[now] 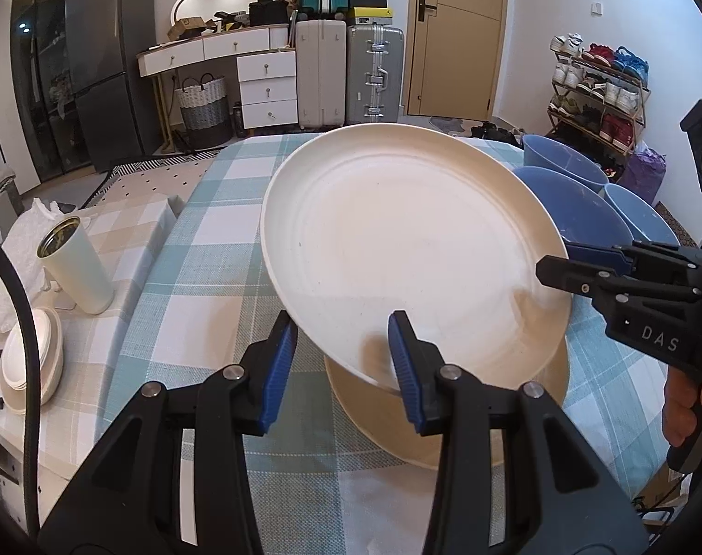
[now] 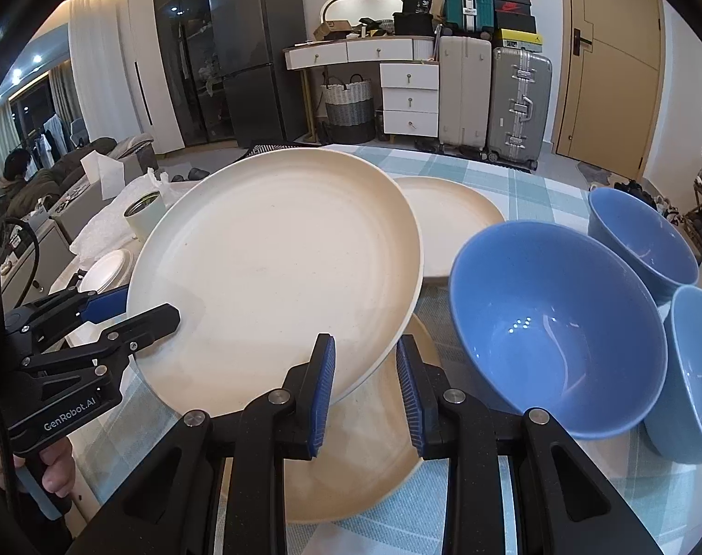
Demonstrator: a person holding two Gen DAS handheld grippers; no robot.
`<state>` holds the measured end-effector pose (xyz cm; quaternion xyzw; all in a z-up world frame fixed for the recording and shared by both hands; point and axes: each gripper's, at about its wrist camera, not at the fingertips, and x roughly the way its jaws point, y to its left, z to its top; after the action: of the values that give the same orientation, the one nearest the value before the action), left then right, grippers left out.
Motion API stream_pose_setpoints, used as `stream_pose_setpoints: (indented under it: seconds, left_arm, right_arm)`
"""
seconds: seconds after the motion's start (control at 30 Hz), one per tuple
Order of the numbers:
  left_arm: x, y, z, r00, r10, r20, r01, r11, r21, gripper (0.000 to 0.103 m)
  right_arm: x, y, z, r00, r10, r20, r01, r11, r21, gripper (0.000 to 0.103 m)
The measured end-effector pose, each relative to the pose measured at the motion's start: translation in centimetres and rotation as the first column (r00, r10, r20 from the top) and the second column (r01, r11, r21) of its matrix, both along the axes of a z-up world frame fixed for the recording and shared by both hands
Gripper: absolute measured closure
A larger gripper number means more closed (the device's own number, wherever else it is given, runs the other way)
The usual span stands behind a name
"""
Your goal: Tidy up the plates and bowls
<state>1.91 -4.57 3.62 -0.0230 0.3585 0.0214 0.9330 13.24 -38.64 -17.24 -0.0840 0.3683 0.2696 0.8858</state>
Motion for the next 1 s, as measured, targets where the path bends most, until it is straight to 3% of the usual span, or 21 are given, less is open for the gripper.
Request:
stream_pose_setpoints:
  seconds: [1.0]
  left_arm:
    - [-0.7,-0.7,-4.5,0.991,-0.091,-0.099,0.095,0.995,0.037,0.065]
  right_arm:
    - [-3.1,-2.0,-3.1,0.996,-0.054,-0.064,0.05,0.997,-0.065,0.075]
